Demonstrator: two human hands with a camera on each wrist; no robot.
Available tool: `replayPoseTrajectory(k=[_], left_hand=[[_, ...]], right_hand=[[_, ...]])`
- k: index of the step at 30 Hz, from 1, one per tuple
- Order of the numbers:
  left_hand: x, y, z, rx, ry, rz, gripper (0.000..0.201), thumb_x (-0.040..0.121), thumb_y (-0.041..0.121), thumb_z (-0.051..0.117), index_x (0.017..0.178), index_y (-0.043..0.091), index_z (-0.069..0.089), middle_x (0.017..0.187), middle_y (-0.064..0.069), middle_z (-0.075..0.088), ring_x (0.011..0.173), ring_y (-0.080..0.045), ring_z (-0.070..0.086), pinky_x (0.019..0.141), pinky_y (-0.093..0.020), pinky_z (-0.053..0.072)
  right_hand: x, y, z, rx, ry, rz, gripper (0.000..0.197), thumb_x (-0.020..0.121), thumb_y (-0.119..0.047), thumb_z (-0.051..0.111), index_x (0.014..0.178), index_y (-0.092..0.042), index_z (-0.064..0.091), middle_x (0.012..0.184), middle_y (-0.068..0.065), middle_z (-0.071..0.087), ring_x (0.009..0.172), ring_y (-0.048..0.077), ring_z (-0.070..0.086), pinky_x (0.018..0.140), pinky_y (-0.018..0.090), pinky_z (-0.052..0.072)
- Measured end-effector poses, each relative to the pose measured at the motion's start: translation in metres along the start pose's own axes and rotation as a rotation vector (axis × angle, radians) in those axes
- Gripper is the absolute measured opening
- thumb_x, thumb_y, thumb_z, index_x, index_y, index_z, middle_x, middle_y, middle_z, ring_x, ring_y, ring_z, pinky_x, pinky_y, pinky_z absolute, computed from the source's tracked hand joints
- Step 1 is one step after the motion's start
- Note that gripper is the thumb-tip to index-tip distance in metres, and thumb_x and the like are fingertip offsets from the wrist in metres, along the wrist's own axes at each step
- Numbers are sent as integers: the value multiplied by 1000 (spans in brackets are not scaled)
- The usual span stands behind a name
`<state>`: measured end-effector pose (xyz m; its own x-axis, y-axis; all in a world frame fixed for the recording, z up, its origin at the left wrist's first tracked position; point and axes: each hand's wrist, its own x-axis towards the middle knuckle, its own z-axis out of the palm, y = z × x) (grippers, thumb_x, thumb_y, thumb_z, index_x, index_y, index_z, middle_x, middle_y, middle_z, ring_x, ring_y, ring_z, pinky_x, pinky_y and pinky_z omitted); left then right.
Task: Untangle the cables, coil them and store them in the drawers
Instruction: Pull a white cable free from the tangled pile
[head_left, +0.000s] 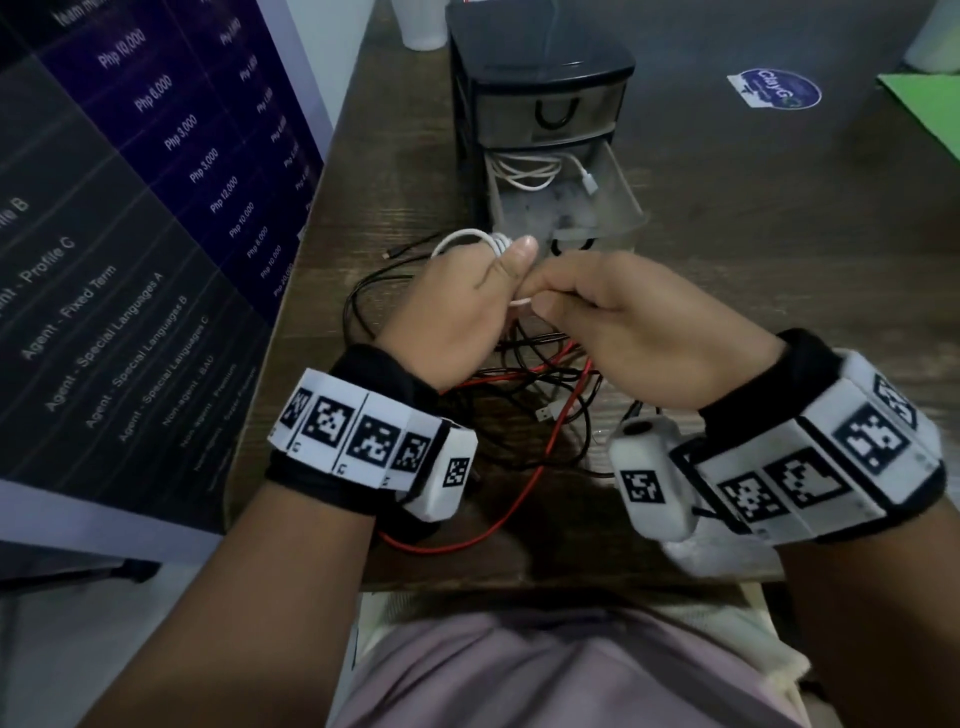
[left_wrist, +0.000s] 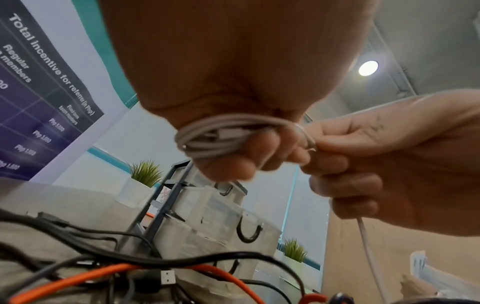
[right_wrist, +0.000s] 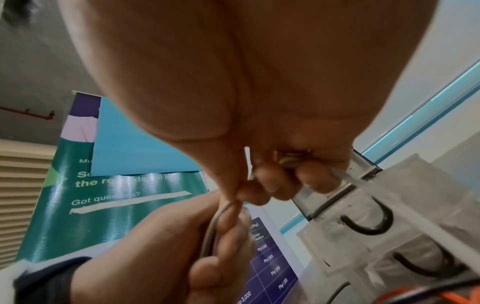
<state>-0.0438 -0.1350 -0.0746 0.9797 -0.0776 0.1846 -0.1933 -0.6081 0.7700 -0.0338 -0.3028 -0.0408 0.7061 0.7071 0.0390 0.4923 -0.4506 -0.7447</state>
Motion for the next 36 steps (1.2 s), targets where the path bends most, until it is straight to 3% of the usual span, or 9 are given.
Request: replayPoseTrajectory(k=[6,9,14,17,20,24,27,30,36], left_hand=[[-4,9,-6,22,-31,-67,72,104,47,33,44,14,53,37,7,47,42,-6,49,57,-24,36],[-8,10,-1,-216,-73,-72,70,103,44,40,40,15,44,37,0,37,35,-11,37,46,-21,32],[-15,20,-3,-656,-162,-67,64,102,33,42,43,11,34,35,-1,28,30,-16,17,36,-23,13],[-15,29,-9,-790,-150,-12,62,101,29,41,42,14,33,33,4,27,29,-17,15,35,-18,18],[-12,33,-16,-973,-96,8,58,100,29,39,43,22,34,36,7,25,30,-14,15,35,-17,17],[-10,31,-19,-1144,48,-1,57,104,30,34,48,22,30,41,6,20,34,-11,12,35,-21,14],[-11,28,-20,-1201,136,-49,56,104,35,36,50,22,32,43,6,21,35,-10,13,34,-20,15],[-12,30,-21,-1183,169,-117,58,104,33,38,47,24,31,41,7,20,34,-9,11,35,-18,11],[-14,31,-25,-1130,-5,-124,58,101,26,40,44,26,27,36,9,20,31,-8,10,36,-13,10]], right_hand=[[4,14,-1,54,282,-17,15,97,-6,55,101,-20,51,78,-5,54,67,0,49,66,14,39],[9,19,-2,80,458,-81,18,90,-14,69,95,-17,52,79,-1,56,68,4,52,64,22,44],[13,29,-8,74,713,-47,20,88,-30,73,87,-21,55,69,-15,53,60,-3,48,59,10,37],[15,33,-2,62,649,-17,7,95,-28,64,91,-26,58,70,-14,57,63,-3,52,61,13,41],[17,31,12,78,491,-46,13,99,-28,53,91,-25,63,79,-9,63,77,5,58,73,30,49],[15,23,27,32,328,-79,18,101,-25,49,85,-22,58,73,-10,56,71,-2,51,68,21,42],[11,18,32,53,246,-93,22,102,-23,48,92,-11,63,80,-3,63,78,9,57,73,27,46],[9,17,32,50,197,-48,20,102,-22,50,102,-12,67,77,-16,60,76,1,56,72,19,42],[8,7,25,267,191,-80,49,95,-16,49,144,-15,45,120,-5,65,118,10,59,108,40,43]])
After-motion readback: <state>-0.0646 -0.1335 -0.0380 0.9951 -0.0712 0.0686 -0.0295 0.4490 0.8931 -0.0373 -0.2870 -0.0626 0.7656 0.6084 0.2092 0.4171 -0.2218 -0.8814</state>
